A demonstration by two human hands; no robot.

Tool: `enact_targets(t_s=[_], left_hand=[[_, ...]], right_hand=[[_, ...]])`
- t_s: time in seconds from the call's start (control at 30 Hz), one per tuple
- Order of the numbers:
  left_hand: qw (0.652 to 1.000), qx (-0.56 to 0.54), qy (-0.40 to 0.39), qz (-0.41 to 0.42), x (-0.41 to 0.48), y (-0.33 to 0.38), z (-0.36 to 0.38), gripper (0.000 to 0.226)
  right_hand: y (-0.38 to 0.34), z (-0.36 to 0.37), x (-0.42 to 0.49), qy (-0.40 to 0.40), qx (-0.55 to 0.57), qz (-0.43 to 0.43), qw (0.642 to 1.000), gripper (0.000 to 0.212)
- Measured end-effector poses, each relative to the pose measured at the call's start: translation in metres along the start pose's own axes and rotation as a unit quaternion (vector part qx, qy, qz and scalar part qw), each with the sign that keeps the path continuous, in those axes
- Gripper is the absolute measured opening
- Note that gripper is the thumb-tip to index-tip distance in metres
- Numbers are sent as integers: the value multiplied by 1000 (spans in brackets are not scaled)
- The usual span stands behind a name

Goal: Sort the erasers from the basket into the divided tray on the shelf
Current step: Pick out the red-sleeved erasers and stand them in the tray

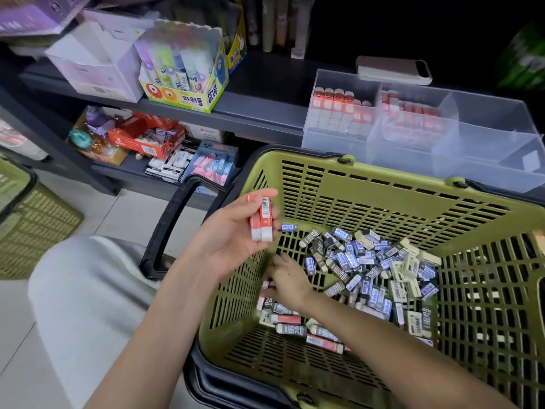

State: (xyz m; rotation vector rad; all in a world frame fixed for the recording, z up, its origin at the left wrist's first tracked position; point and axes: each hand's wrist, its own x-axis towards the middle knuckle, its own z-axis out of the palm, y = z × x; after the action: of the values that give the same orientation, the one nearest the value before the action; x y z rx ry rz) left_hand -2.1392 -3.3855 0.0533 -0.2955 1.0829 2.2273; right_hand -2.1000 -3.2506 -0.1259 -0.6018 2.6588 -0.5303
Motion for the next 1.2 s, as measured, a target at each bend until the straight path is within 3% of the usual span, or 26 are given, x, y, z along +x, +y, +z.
enact_targets(t_s=[0.17,0.27,0.37,0.47,0.57,0.7,0.8,0.93,1.07,1.2], left_hand=[[999,41,14,-4,3,-2,-1,19],[993,118,27,7,4,-6,-1,26],[953,296,60,8,6,-16,-2,30],[875,480,68,-13,9,-28,1,45],[850,507,-3,-141,10,-39,10,70],[902,278,-77,-320,15,-58,22,44],[895,229,-83,-375,22,-73,29,26],[832,416,-77,-360,36,-81,24,29],[758,550,-109,-334,47,-93,11,28],[647,694,-161,-271,60,-112,-3,25]], right_hand=[[-6,3,-8,-42,45,-11,998,27],[-7,-10,-18,-47,181,56,981,24],[-1,-56,-32,-23,417,131,899,23],[6,-105,-58,1,568,111,815,20],[4,-129,-88,25,627,72,775,17],[6,-127,-118,59,618,73,781,19],[24,-120,-135,32,620,114,776,26],[67,-96,-154,-108,349,215,906,12],[80,-61,-164,-205,271,199,919,31],[73,-45,-156,-184,97,114,971,39]])
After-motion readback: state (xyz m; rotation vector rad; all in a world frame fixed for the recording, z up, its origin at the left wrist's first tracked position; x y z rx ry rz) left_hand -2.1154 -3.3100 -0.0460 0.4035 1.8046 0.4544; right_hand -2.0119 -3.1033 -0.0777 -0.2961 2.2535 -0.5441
